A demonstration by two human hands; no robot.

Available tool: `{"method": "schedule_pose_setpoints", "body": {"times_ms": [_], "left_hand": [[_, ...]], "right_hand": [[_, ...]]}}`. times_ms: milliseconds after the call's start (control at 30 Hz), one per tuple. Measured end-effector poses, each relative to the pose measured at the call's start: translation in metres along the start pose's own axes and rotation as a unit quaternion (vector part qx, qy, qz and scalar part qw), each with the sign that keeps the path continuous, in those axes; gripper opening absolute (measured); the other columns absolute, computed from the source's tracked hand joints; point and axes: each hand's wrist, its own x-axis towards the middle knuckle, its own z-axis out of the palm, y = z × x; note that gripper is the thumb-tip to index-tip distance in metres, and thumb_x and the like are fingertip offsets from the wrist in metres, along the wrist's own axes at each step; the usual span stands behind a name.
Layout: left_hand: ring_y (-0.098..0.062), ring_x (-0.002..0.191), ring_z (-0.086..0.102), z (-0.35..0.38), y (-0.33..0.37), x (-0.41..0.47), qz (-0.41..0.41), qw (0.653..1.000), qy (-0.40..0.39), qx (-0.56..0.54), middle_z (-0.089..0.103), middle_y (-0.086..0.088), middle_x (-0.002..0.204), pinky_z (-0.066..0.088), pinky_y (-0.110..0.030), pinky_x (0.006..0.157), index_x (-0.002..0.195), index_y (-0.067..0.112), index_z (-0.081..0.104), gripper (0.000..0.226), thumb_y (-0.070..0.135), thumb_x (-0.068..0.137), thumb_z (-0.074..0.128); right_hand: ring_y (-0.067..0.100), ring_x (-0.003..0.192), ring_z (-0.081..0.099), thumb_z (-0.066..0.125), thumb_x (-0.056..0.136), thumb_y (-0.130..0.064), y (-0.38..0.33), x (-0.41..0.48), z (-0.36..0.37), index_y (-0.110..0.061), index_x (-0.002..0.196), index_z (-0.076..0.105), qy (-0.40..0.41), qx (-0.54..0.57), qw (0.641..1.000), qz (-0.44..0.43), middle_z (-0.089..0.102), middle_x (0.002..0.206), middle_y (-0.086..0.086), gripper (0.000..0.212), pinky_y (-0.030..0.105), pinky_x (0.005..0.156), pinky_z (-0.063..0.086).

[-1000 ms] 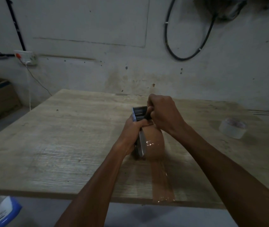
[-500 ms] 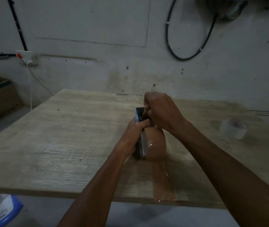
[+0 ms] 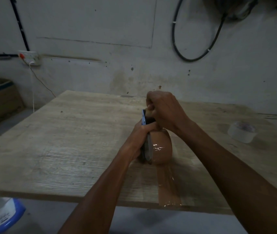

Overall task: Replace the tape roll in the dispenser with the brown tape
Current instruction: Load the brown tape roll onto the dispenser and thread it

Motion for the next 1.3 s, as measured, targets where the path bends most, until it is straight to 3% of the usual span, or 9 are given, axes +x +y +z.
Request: {"method": "schedule_pose_setpoints", "body": {"times_ms": [133, 333, 400, 633, 733, 900, 1100, 1200, 1300], "left_hand": [[-0.016, 0.065, 0.067, -0.001, 0.000, 0.001, 0.003, 1.000, -0.007, 0.002, 0.069, -0.004, 0.080, 0.053, -0.029, 0.060, 0.126, 0.007, 0.056, 0.048, 0.027, 0.084, 0.069], [-0.016, 0.064, 0.065, -0.002, -0.002, 0.000, 0.005, 1.000, -0.013, 0.013, 0.067, -0.003, 0.079, 0.052, -0.030, 0.063, 0.122, 0.008, 0.056, 0.044, 0.026, 0.084, 0.071], [-0.017, 0.063, 0.064, 0.000, 0.000, 0.000, 0.007, 1.000, -0.022, 0.006, 0.066, -0.004, 0.078, 0.053, -0.030, 0.062, 0.117, 0.011, 0.057, 0.042, 0.029, 0.082, 0.072], [-0.017, 0.060, 0.063, 0.004, -0.001, -0.002, 0.013, 0.999, -0.032, 0.005, 0.066, -0.003, 0.073, 0.052, -0.030, 0.062, 0.099, 0.016, 0.063, 0.031, 0.029, 0.073, 0.074], [-0.016, 0.061, 0.063, 0.003, -0.003, -0.002, 0.019, 0.999, -0.037, 0.018, 0.067, -0.001, 0.072, 0.054, -0.028, 0.061, 0.097, 0.017, 0.064, 0.025, 0.025, 0.076, 0.074], [-0.011, 0.061, 0.067, 0.000, -0.002, -0.001, 0.042, 0.998, -0.041, 0.023, 0.071, 0.004, 0.070, 0.053, -0.026, 0.061, 0.098, 0.016, 0.066, 0.047, 0.040, 0.059, 0.078], [-0.015, 0.071, 0.069, -0.002, -0.003, 0.003, 0.043, 0.998, -0.041, 0.018, 0.073, 0.001, 0.079, 0.054, -0.033, 0.072, 0.099, 0.018, 0.067, 0.057, 0.051, 0.056, 0.083], [-0.016, 0.077, 0.071, -0.003, -0.002, 0.002, 0.039, 0.998, -0.034, 0.028, 0.075, 0.002, 0.083, 0.057, -0.034, 0.077, 0.101, 0.018, 0.066, 0.073, 0.062, 0.047, 0.086], [-0.019, 0.081, 0.072, -0.002, -0.001, 0.000, 0.029, 0.999, -0.018, 0.022, 0.076, 0.000, 0.084, 0.057, -0.038, 0.082, 0.104, 0.017, 0.067, 0.085, 0.068, 0.039, 0.087]], "right_hand": [[0.018, 0.067, 0.060, 0.067, 0.072, -0.001, 0.002, -0.003, -0.005, -0.012, 0.078, 0.058, -0.014, 0.034, 0.999, 0.001, 0.053, 0.073, -0.008, 0.016, 0.039, 0.060, 0.055], [0.003, 0.067, 0.051, 0.057, 0.070, 0.009, 0.005, -0.003, -0.021, -0.017, 0.081, 0.066, -0.047, 0.064, 0.996, 0.045, 0.049, 0.065, -0.021, 0.029, 0.039, 0.068, 0.054], [0.007, 0.073, 0.053, 0.056, 0.071, 0.012, 0.003, -0.004, -0.027, -0.018, 0.081, 0.065, -0.066, 0.055, 0.996, 0.039, 0.047, 0.066, -0.022, 0.033, 0.038, 0.067, 0.052], [0.011, 0.080, 0.044, 0.050, 0.068, 0.007, -0.006, -0.008, -0.042, -0.019, 0.086, 0.066, -0.084, -0.007, 0.996, 0.042, 0.048, 0.063, -0.021, 0.035, 0.022, 0.054, 0.025], [0.011, 0.079, 0.047, 0.051, 0.072, 0.007, -0.009, -0.009, -0.044, -0.014, 0.087, 0.069, -0.080, -0.001, 0.996, 0.043, 0.043, 0.062, -0.022, 0.031, 0.027, 0.061, 0.037], [0.014, 0.080, 0.050, 0.055, 0.074, 0.007, -0.015, -0.012, -0.048, -0.010, 0.088, 0.071, -0.067, 0.016, 0.997, 0.040, 0.042, 0.065, -0.019, 0.027, 0.037, 0.072, 0.052], [0.004, 0.075, 0.046, 0.065, 0.075, 0.007, -0.009, -0.017, -0.044, -0.016, 0.086, 0.073, -0.036, 0.037, 0.997, 0.063, 0.043, 0.067, -0.024, 0.027, 0.029, 0.068, 0.047], [-0.012, 0.071, 0.056, 0.066, 0.081, 0.009, -0.002, -0.018, -0.050, -0.017, 0.084, 0.072, -0.001, 0.104, 0.991, 0.081, 0.054, 0.070, -0.023, 0.027, 0.006, 0.066, 0.045], [-0.021, 0.071, 0.057, 0.069, 0.085, 0.000, -0.002, -0.019, -0.065, -0.013, 0.087, 0.072, 0.105, 0.163, 0.977, 0.092, 0.062, 0.076, -0.016, 0.014, -0.003, 0.068, 0.041]]}}
